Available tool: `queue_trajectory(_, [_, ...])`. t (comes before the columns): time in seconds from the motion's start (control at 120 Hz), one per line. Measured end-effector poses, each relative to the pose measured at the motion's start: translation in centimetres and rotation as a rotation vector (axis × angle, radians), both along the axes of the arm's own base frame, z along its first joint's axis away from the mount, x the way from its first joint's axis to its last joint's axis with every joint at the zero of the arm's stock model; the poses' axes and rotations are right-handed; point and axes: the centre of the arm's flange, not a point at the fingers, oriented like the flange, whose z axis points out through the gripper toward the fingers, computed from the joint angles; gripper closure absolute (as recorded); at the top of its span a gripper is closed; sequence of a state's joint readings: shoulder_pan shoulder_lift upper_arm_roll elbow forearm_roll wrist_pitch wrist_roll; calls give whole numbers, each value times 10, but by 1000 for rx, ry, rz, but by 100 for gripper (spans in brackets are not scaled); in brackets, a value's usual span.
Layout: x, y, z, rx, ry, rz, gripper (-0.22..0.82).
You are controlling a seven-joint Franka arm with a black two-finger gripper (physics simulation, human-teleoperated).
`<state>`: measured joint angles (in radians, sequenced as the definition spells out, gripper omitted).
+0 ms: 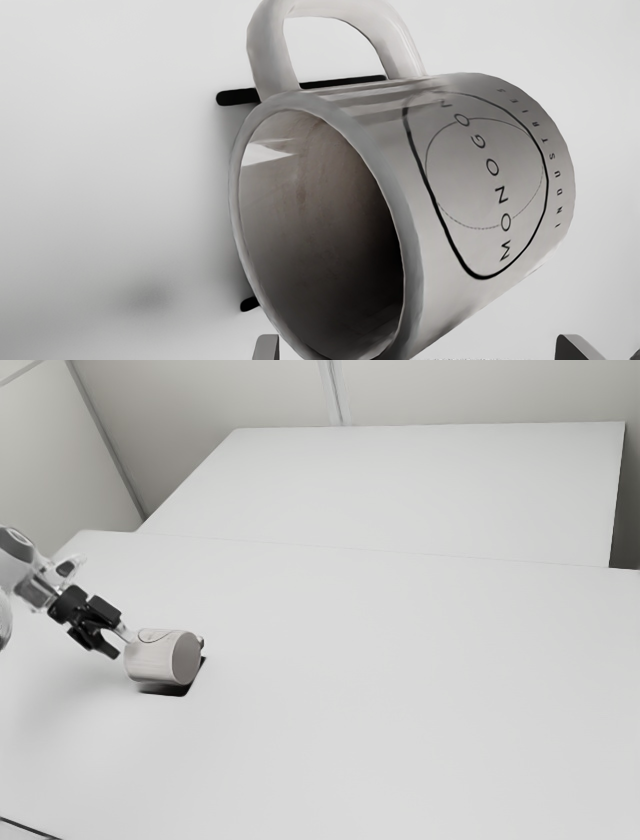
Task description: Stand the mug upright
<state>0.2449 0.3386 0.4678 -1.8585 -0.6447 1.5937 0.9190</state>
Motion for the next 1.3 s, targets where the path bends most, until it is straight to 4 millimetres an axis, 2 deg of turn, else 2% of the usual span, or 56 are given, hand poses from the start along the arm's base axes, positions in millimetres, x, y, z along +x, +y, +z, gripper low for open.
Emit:
queue_trajectory(0.067, [-1,-4,-9,-62,0,-8,0])
queue_trajectory(0.225, [2,-13,-17,-186,-49,2,0])
queue_trajectory(0.458, [2,-21,-21,-279,-98,22,1])
queue_trajectory(0.5, [0,-21,-22,-287,-99,24,7])
queue_trajectory(0.642, [-6,-19,-26,-306,-100,32,44])
queue_trajectory(0.758, [-8,-21,-27,-323,-106,32,61])
queue_trajectory(0.908, [-7,-25,-30,-358,-128,51,71])
queue_trajectory(1.1, [-5,-28,-26,-376,-159,59,76])
queue_trajectory(1.3, [1,-39,-2,-355,-200,60,77])
